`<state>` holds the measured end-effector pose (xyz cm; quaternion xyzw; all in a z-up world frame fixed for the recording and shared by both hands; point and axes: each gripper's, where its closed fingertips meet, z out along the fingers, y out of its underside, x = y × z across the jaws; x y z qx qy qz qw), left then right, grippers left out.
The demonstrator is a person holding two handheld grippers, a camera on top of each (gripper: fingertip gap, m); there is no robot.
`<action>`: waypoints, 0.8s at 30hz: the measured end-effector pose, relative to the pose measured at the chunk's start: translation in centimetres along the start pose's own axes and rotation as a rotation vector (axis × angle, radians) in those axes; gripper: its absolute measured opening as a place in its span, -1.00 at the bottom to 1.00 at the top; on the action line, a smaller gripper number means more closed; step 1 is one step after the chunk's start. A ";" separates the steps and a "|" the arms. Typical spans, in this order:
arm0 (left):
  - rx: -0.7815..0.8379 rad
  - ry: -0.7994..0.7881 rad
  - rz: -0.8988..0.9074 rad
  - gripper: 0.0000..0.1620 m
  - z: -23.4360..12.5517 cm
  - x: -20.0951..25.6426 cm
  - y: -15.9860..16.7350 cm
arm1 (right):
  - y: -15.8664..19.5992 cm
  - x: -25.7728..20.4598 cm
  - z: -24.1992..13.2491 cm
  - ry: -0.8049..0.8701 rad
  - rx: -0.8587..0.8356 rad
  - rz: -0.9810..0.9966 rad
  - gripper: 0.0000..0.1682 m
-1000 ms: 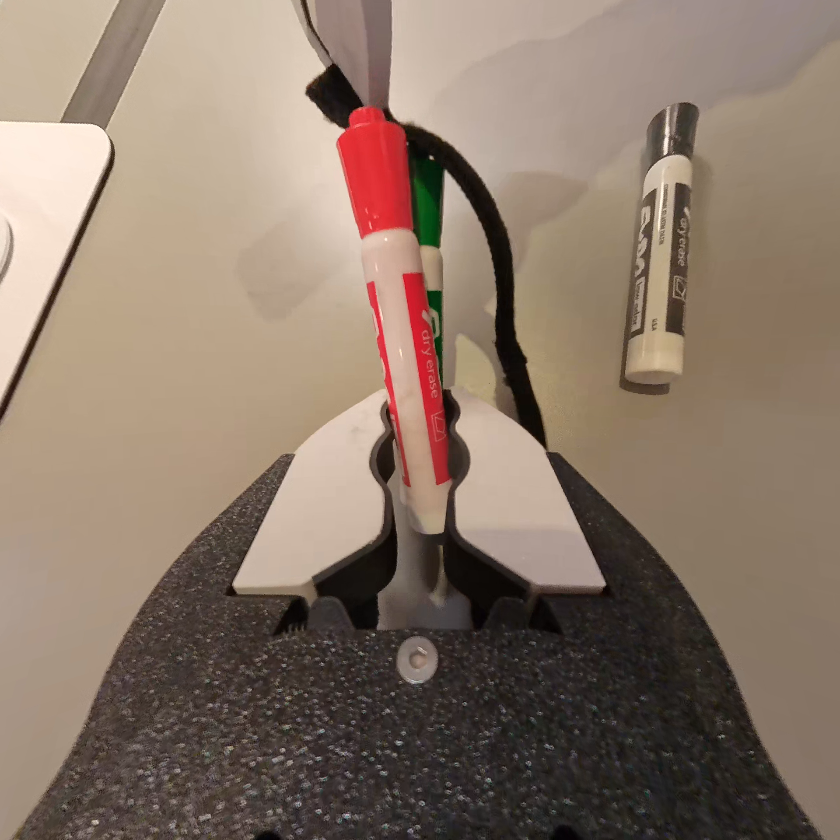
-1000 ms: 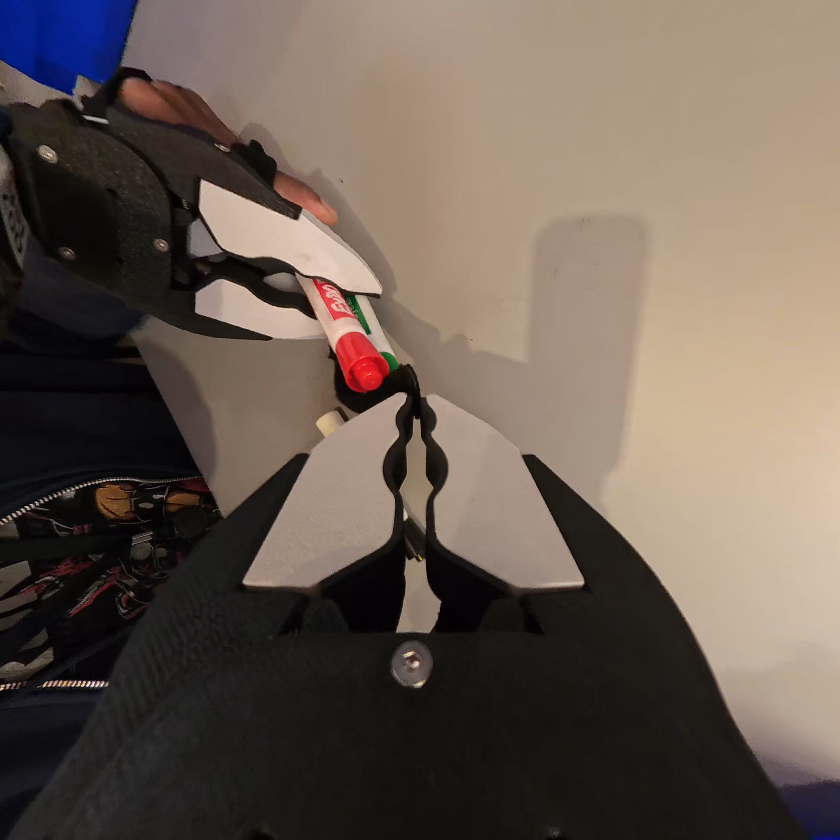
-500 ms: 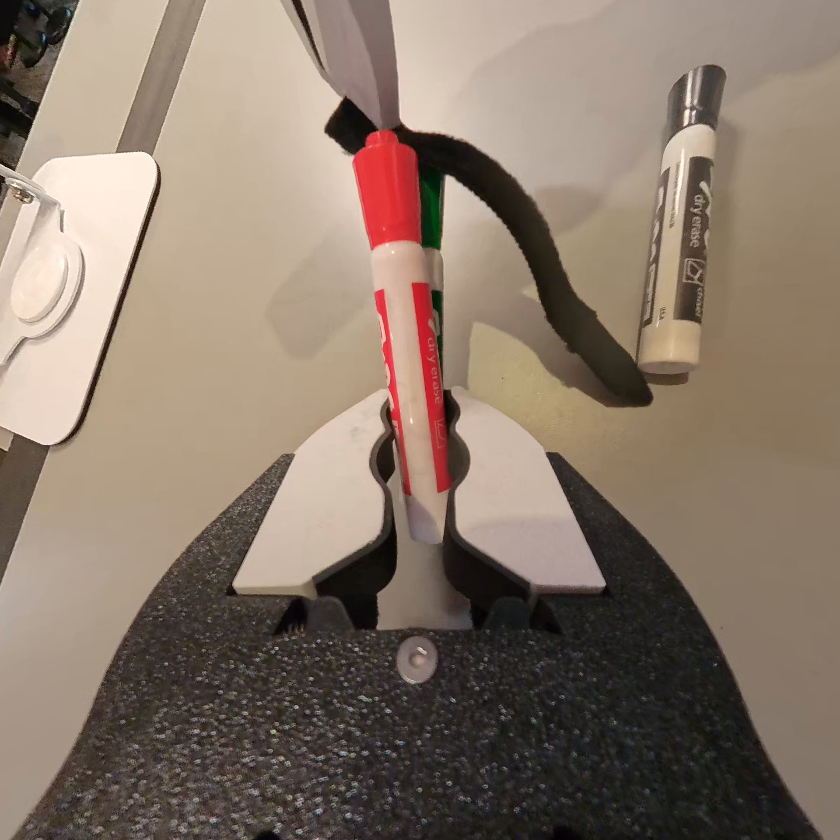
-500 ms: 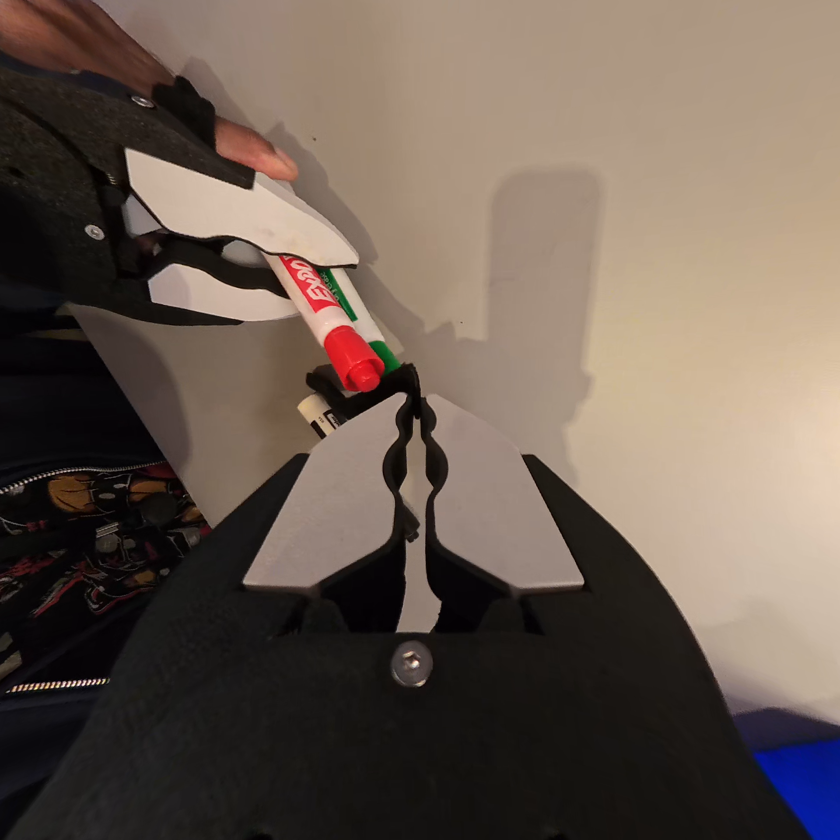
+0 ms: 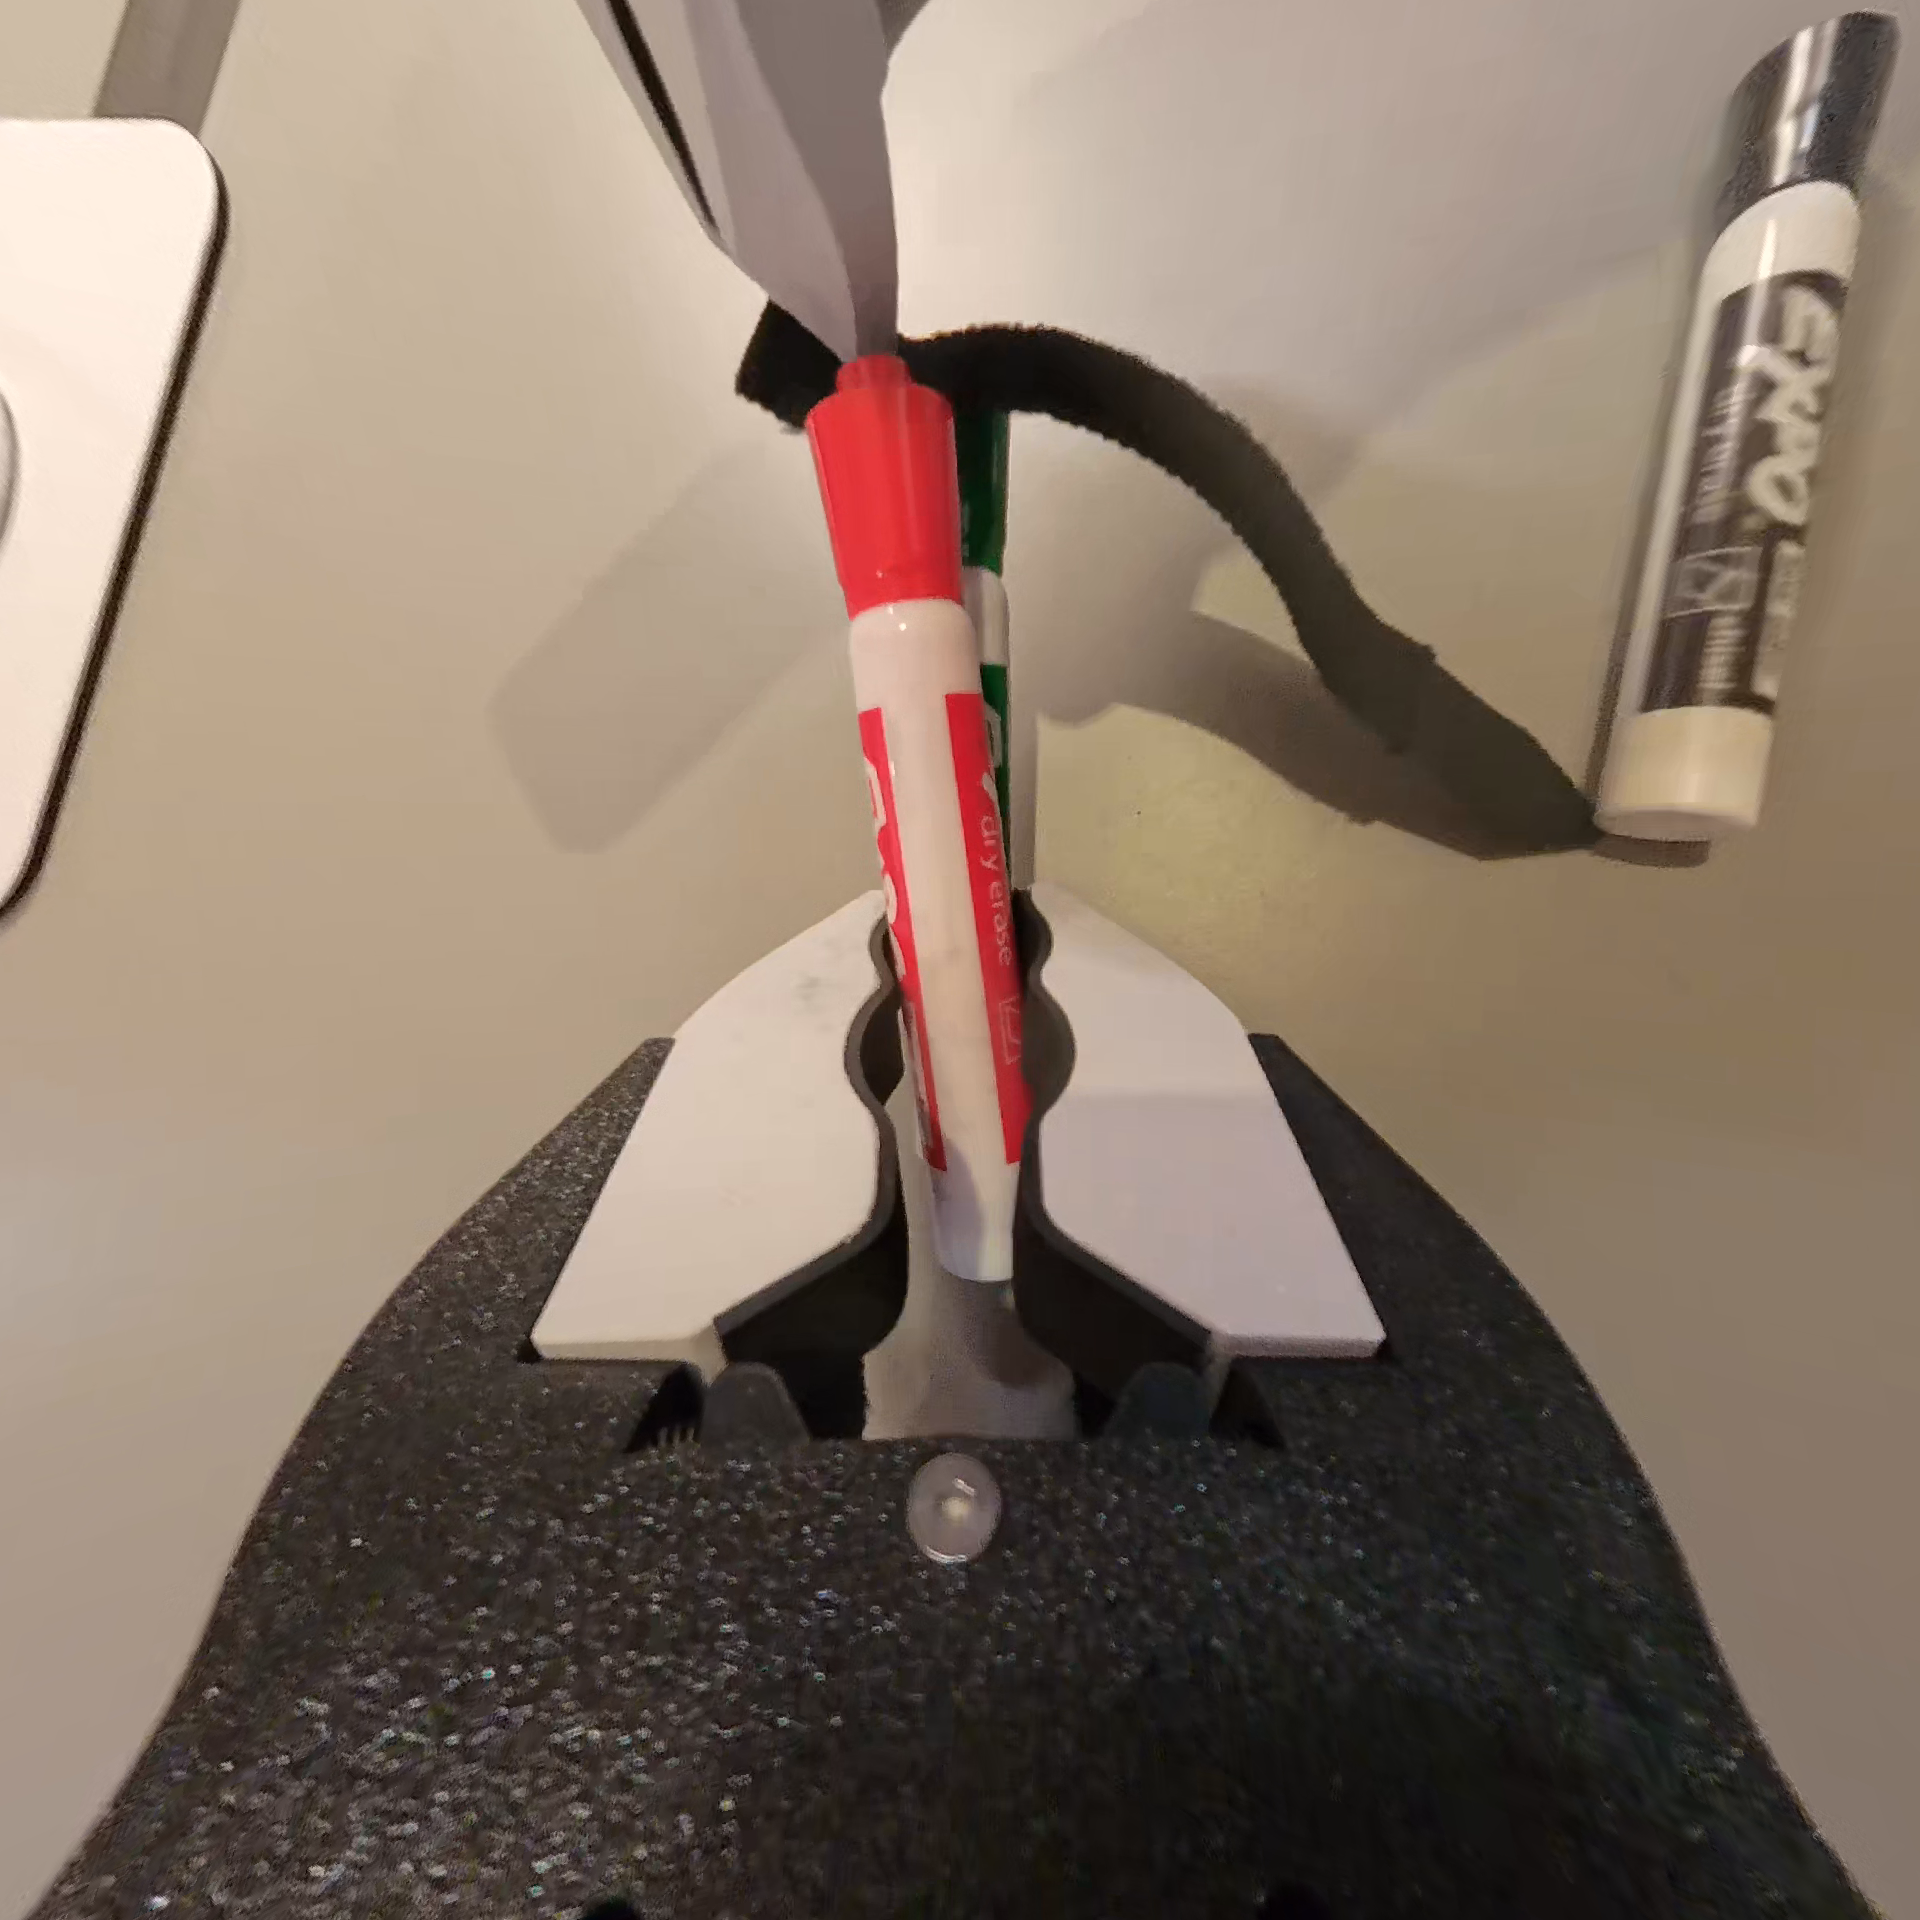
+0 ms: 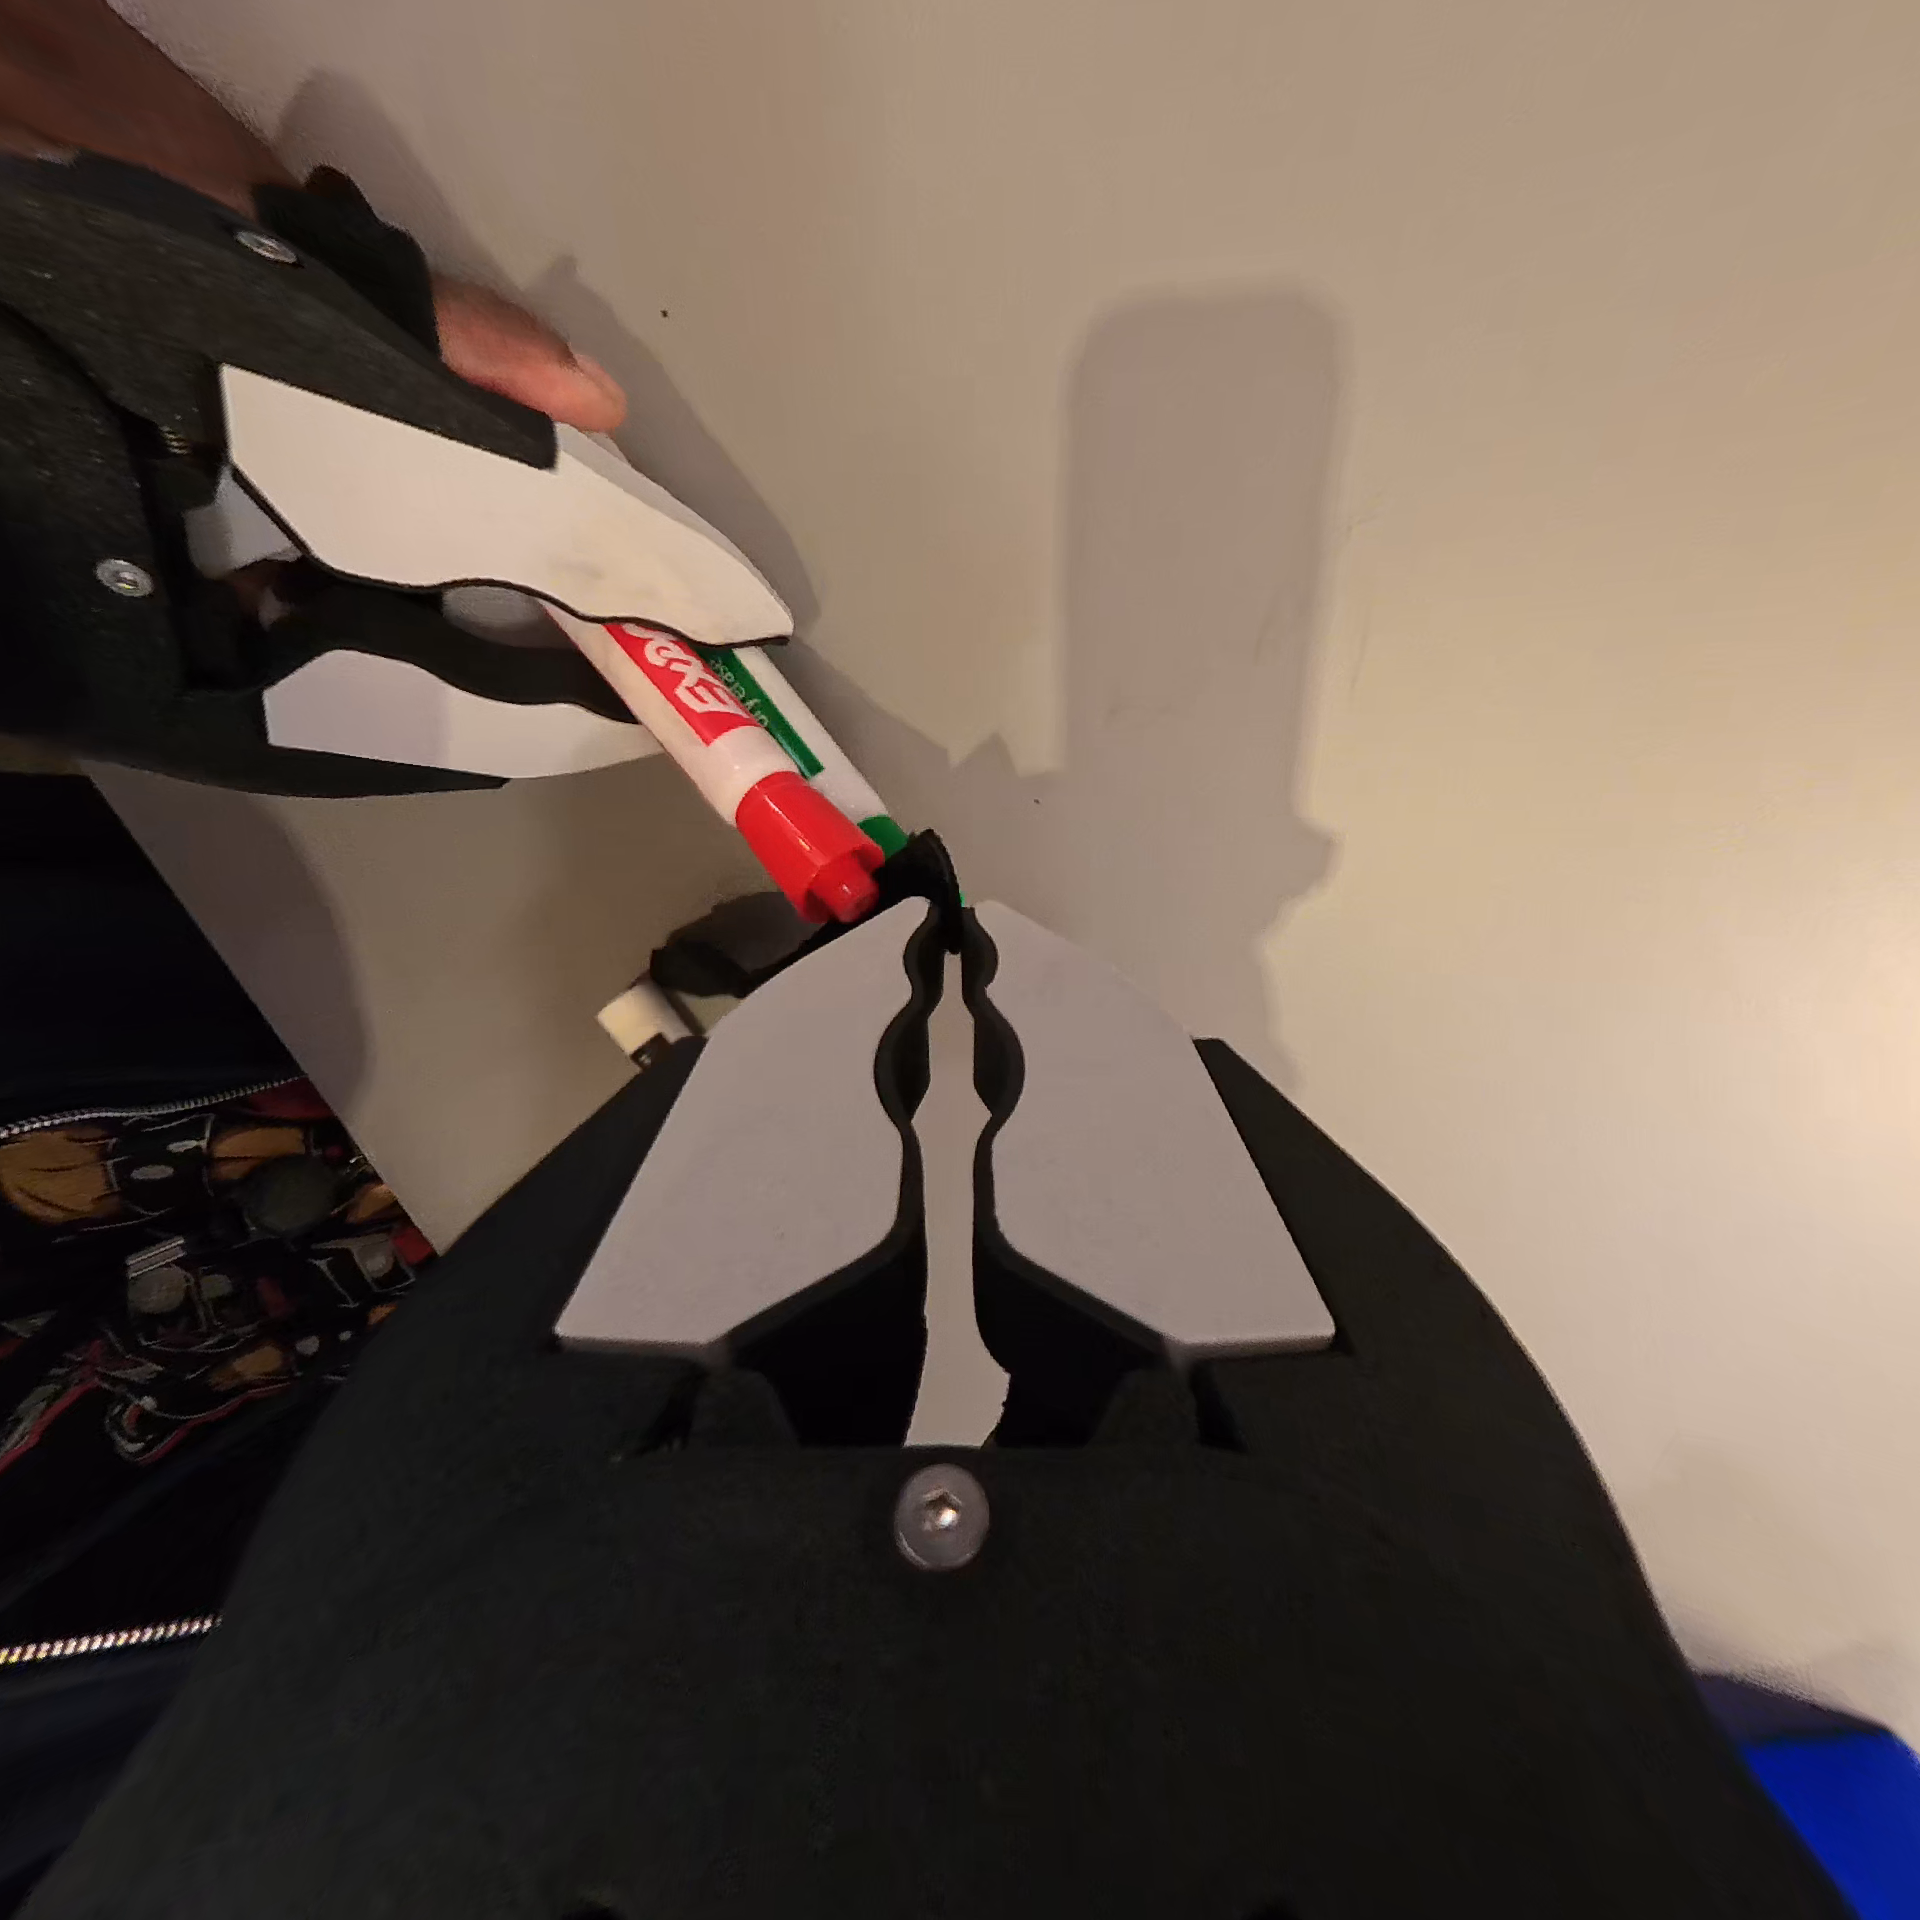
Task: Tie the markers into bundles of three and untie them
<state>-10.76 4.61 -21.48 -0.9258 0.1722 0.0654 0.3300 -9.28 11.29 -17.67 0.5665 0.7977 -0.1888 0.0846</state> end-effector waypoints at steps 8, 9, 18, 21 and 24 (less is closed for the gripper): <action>0.017 0.084 -0.093 -0.77 0.0 0.1 0.5 | -0.8 0.3 0.7 -0.055 0.061 0.010 -0.97; 0.020 0.091 -0.102 -0.77 0.0 0.1 0.6 | -0.8 0.4 0.9 -0.070 0.082 0.016 -0.97; 0.064 0.158 -0.185 -0.77 0.1 0.1 0.6 | -1.6 -0.5 1.3 -0.299 0.381 0.065 -0.98; 0.066 0.174 -0.195 -0.77 0.2 0.2 0.6 | -1.5 -0.4 1.6 -0.329 0.420 0.075 -0.98; 0.067 0.189 -0.198 -0.76 0.2 0.4 0.6 | -1.8 -0.3 1.9 -0.336 0.443 0.087 -0.98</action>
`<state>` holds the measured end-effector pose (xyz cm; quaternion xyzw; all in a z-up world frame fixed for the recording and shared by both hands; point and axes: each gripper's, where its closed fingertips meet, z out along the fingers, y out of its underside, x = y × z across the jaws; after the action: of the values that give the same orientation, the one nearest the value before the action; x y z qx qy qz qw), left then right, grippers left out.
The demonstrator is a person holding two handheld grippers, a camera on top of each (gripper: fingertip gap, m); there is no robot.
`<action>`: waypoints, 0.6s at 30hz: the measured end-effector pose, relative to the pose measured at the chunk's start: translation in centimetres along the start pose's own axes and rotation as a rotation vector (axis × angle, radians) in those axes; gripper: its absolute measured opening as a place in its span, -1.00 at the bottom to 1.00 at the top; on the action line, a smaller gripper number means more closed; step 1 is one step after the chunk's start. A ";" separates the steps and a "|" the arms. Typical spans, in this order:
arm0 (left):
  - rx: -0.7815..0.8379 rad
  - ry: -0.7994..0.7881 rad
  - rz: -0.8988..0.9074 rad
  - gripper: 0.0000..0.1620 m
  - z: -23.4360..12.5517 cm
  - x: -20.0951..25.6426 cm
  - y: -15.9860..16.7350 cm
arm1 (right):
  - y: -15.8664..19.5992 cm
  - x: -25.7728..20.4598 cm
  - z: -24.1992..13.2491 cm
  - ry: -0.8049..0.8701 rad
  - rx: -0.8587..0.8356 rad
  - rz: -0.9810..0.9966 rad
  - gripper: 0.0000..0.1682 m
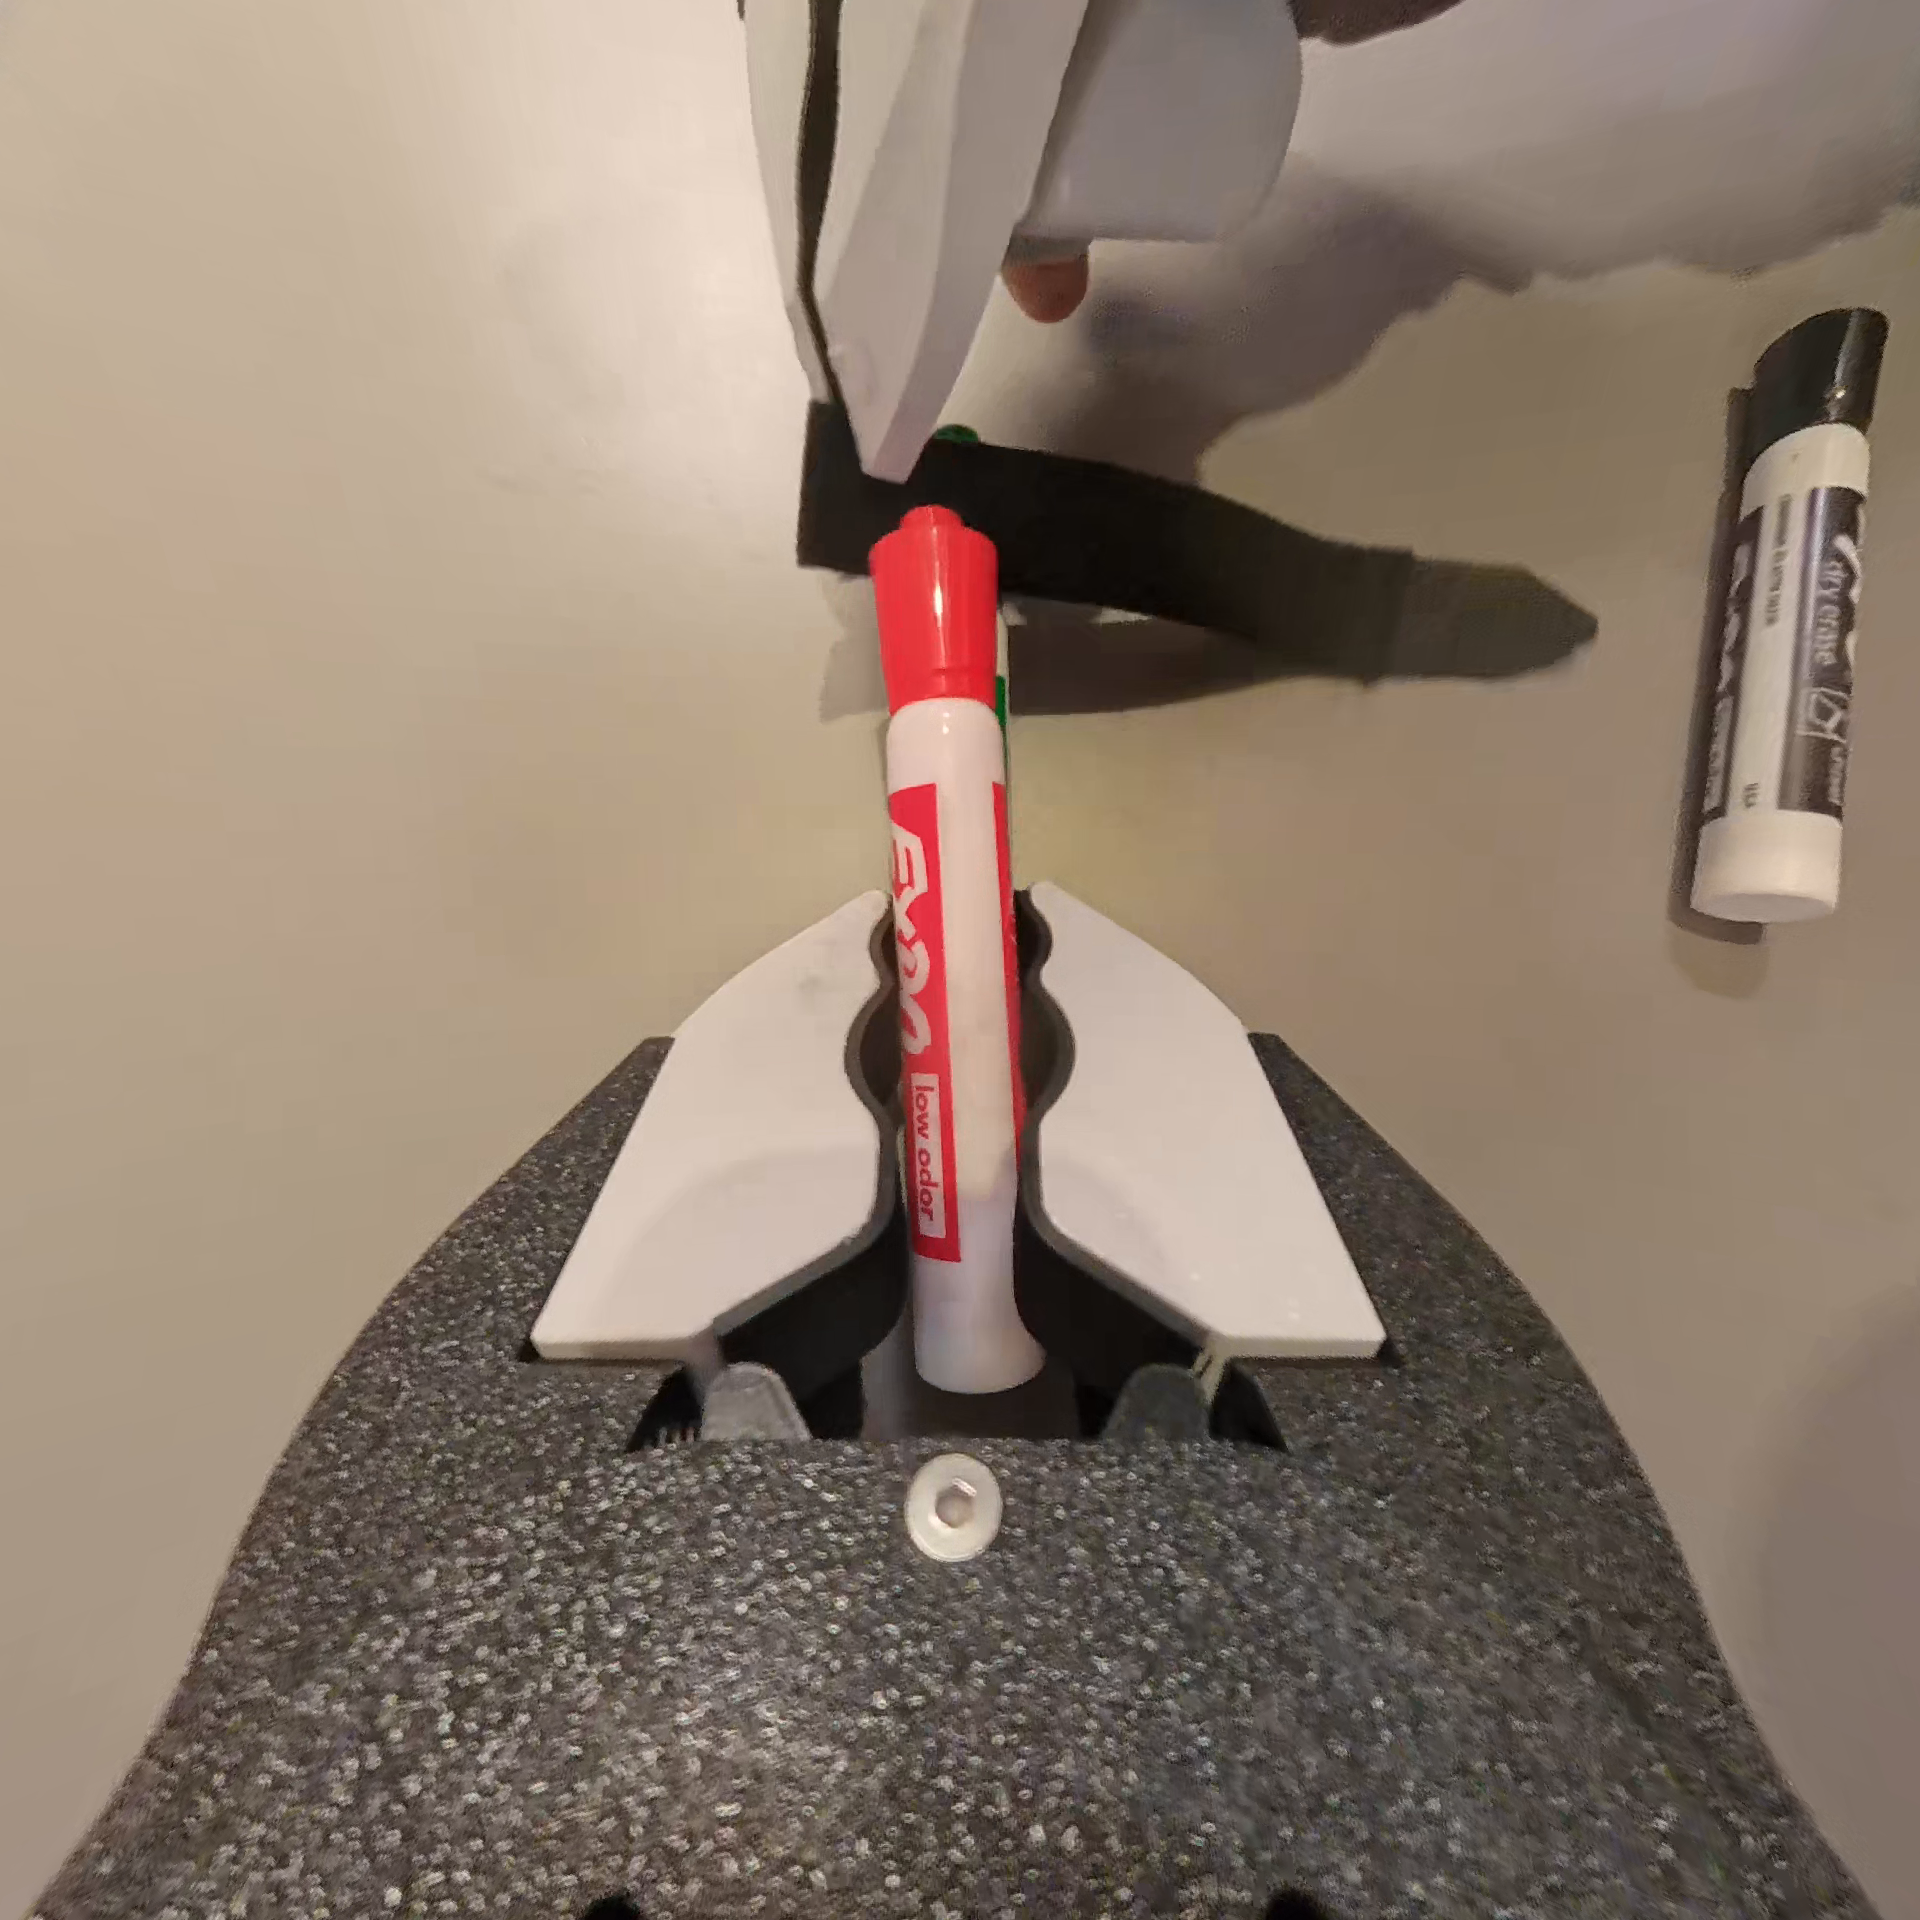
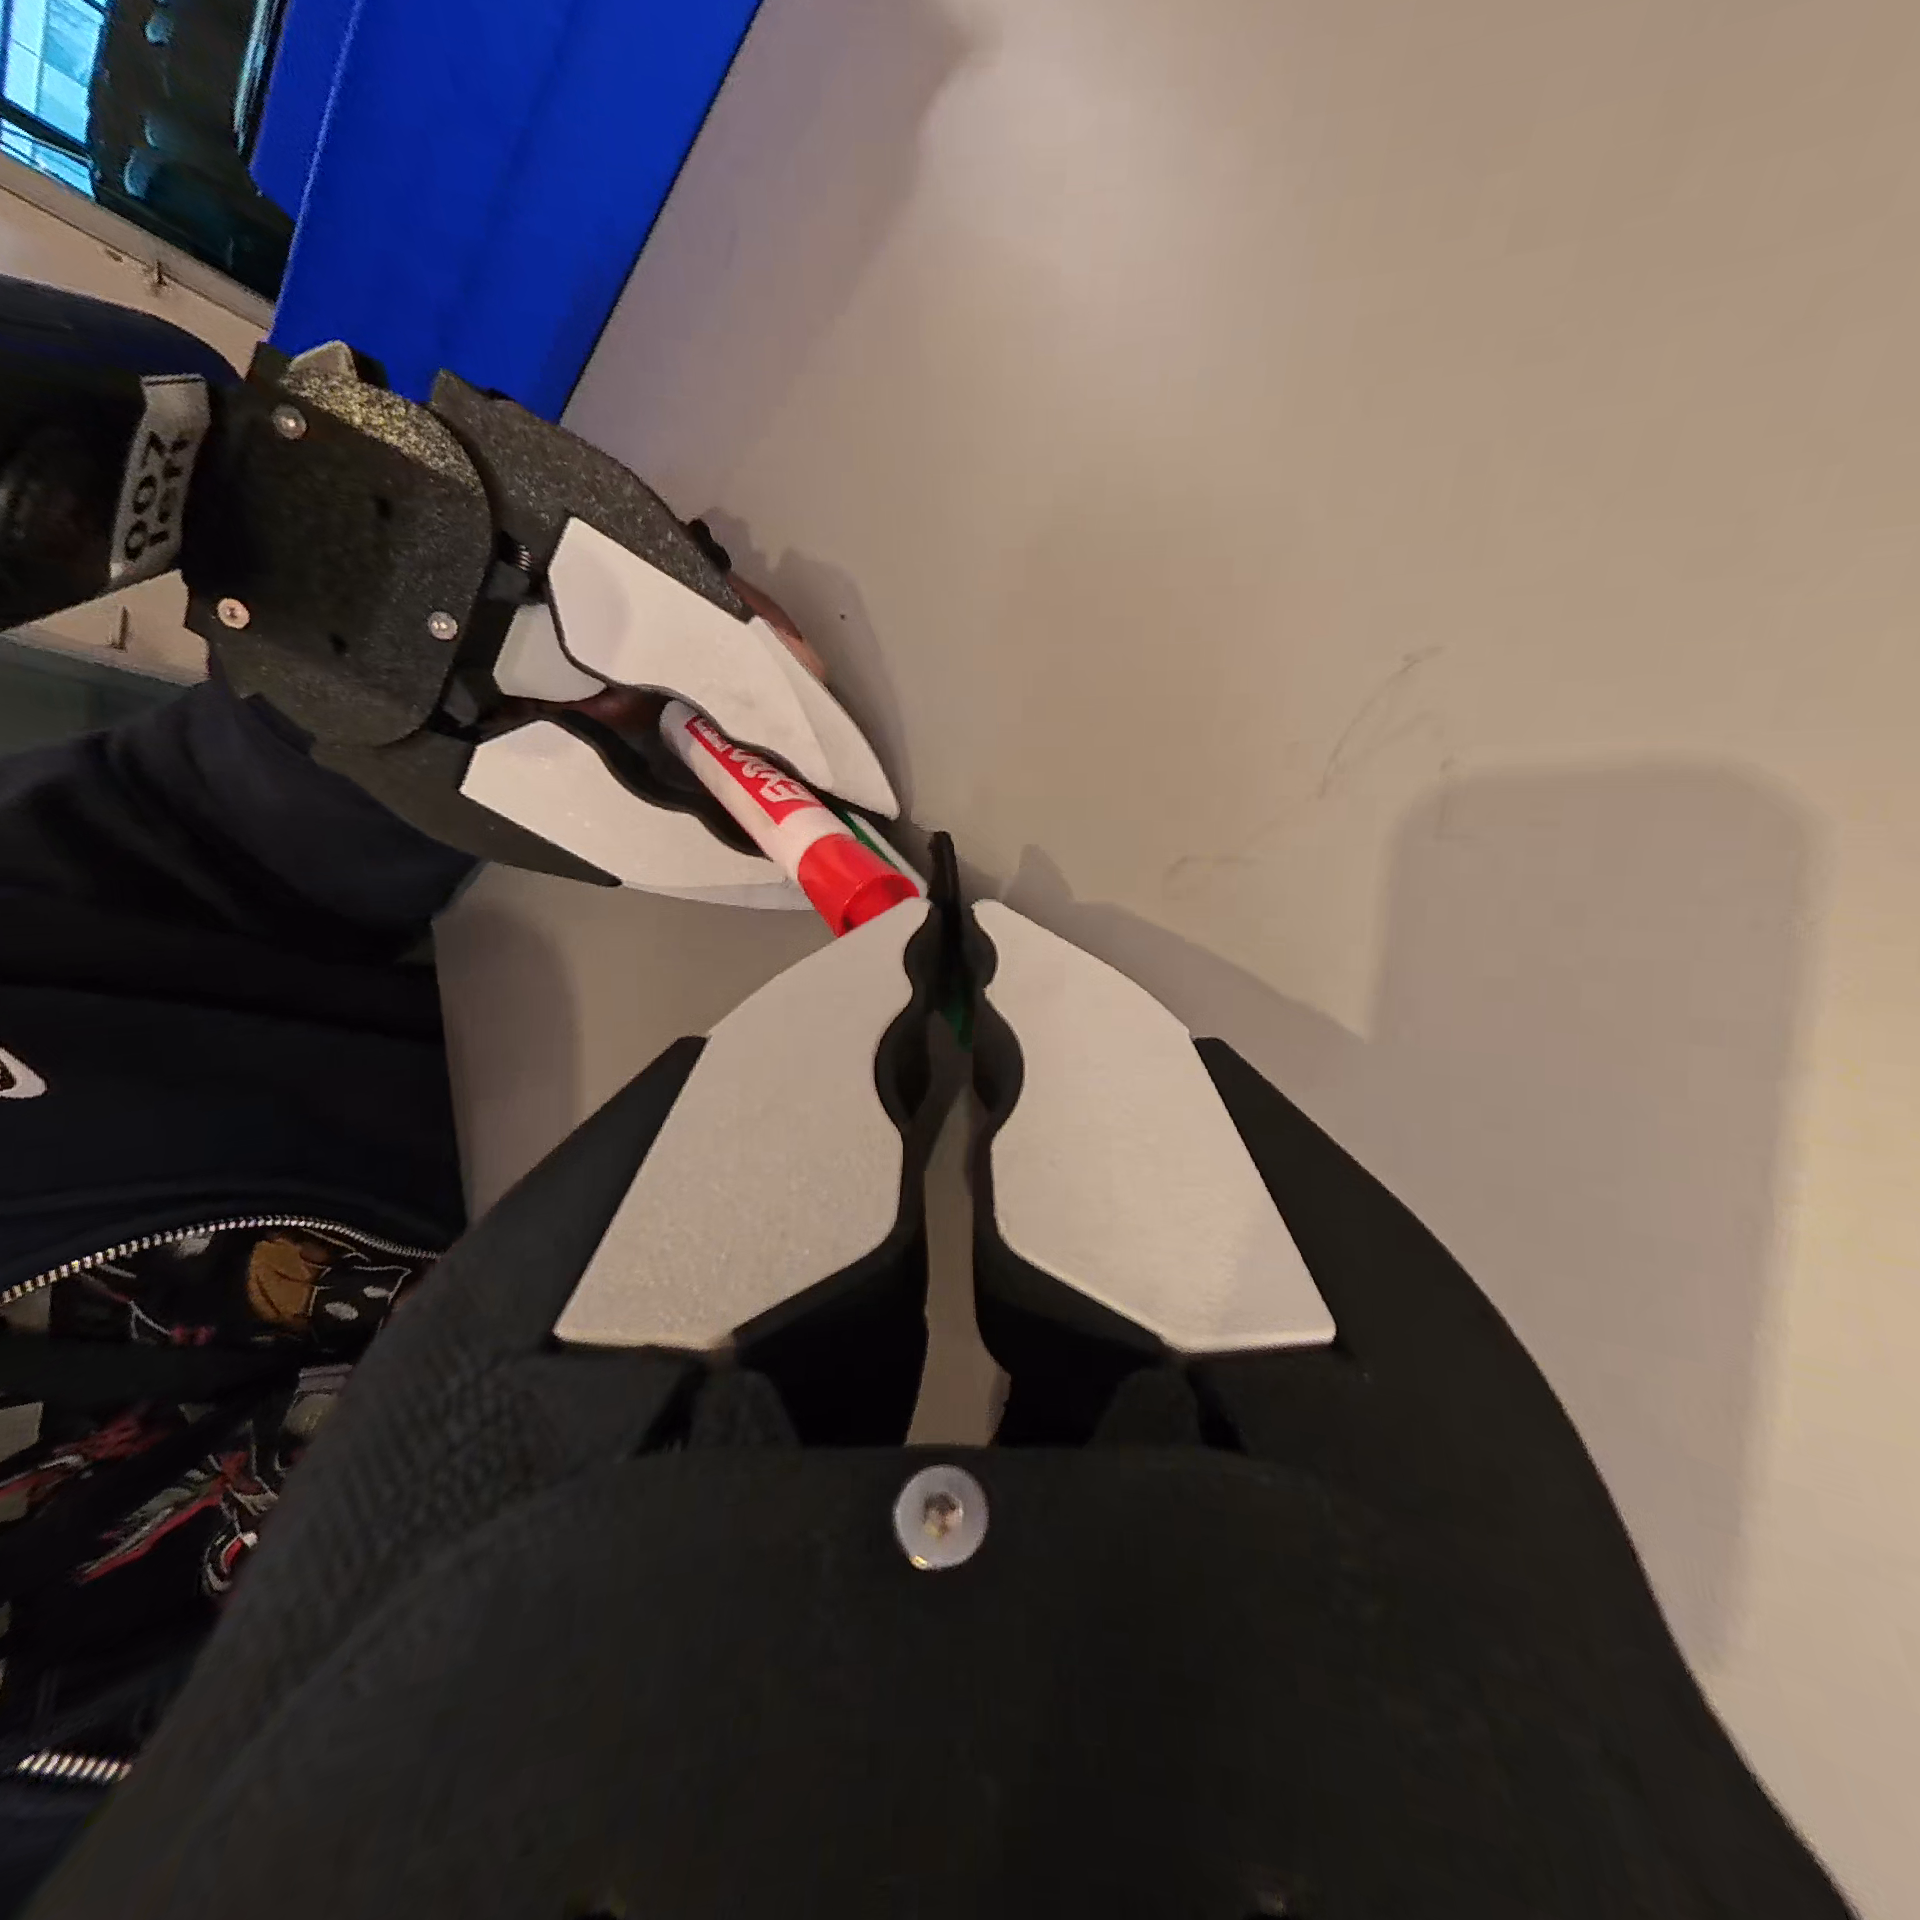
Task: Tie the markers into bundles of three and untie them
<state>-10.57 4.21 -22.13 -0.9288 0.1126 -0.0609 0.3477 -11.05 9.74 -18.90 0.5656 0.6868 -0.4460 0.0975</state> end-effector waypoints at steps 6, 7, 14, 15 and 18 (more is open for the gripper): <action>0.022 0.033 -0.012 -0.77 0.1 0.5 -0.2 | -0.2 0.4 0.5 -0.024 0.055 0.041 -0.97; 0.030 0.041 -0.014 -0.77 0.1 0.6 -0.4 | -0.1 0.3 0.7 -0.036 0.050 0.043 -0.98; 0.040 0.053 -0.030 -0.77 0.2 0.9 -0.6 | 0.2 -0.6 1.8 -0.067 0.036 0.039 -0.96; 0.039 0.054 -0.027 -0.77 0.2 0.9 -0.6 | 0.3 -0.7 2.0 -0.070 0.032 0.038 -0.96; 0.041 0.061 -0.045 -0.77 0.1 0.9 -0.6 | 0.2 -0.9 2.0 -0.062 0.037 0.031 -0.95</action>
<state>-9.55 4.48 -21.75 -0.9215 0.1010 -0.0996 0.3615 -11.36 7.63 -19.56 0.5640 0.6661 -0.4742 0.1151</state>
